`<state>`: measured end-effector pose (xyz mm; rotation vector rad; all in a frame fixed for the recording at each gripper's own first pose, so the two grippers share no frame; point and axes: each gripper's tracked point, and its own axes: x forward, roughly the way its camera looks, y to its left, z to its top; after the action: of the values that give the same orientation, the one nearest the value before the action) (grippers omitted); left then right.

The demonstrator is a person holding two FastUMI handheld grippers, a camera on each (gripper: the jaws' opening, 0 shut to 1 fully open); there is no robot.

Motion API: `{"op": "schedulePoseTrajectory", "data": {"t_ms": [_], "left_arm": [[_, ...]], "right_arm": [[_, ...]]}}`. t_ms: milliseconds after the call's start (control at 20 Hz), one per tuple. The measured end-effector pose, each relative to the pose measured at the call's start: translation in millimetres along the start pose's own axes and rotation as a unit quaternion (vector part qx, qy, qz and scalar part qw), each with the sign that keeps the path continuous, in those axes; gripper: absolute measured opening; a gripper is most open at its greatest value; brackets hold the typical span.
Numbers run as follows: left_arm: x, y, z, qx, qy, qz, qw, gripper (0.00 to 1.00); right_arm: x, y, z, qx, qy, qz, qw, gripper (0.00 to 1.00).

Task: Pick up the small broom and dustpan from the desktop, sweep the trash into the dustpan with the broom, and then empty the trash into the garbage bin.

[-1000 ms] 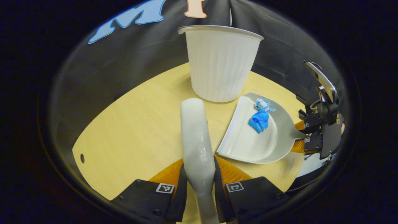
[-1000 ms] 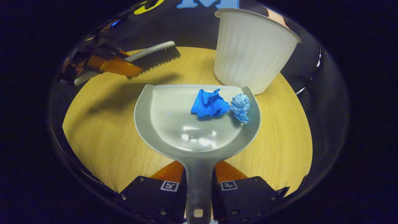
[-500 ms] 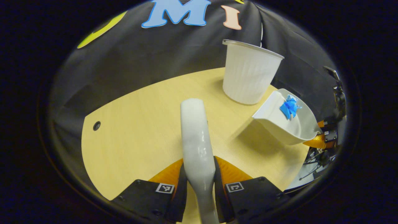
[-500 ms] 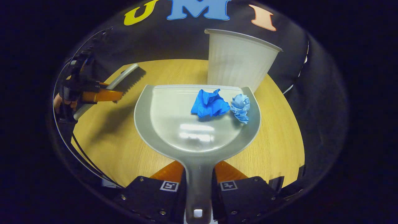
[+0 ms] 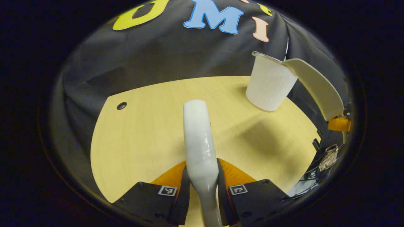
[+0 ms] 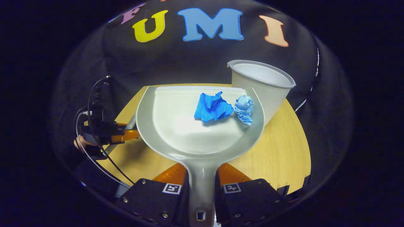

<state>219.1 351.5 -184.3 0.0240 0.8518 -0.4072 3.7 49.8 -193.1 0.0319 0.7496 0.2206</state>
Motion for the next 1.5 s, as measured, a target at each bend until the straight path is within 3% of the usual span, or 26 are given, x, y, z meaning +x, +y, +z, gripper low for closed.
{"op": "schedulePoseTrajectory", "data": {"t_ms": [200, 450, 600, 750, 900, 1150, 1500], "left_arm": [[-27.1, 8.8, -3.1, -0.02, -0.012, 0.006, 1.0, 0.46], [-28.6, 13.0, 0.2, -0.045, -0.015, 0.011, 0.999, 0.44], [-27.1, 13.7, 0.9, -0.058, -0.013, 0.013, 0.998, 0.44], [-27.6, 11.6, 4.4, -0.061, -0.015, 0.017, 0.998, 0.44], [-27.9, 5.9, 7.0, -0.061, -0.018, 0.022, 0.998, 0.46], [-31.7, -2.9, 9.0, -0.076, -0.026, 0.03, 0.996, 0.46], [-46.8, -12.8, 3.5, -0.078, -0.028, 0.049, 0.995, 0.44]], "right_arm": [[11.4, 0.6, 19.5, 0.043, -0.024, 0.039, 0.998, 0.34], [6.4, 0.6, 65.5, 0.113, -0.07, 0.066, 0.989, 0.34], [17.0, -6.6, 97.2, 0.162, -0.096, 0.088, 0.978, 0.33], [24.9, -15.3, 121.7, 0.222, -0.113, 0.126, 0.96, 0.33], [24.6, -20.8, 140.9, 0.301, -0.128, 0.181, 0.928, 0.33], [15.4, -36.6, 159.1, 0.426, -0.139, 0.25, 0.858, 0.33], [-1.4, -40.9, 176.5, 0.545, -0.16, 0.341, 0.749, 0.33]]}}
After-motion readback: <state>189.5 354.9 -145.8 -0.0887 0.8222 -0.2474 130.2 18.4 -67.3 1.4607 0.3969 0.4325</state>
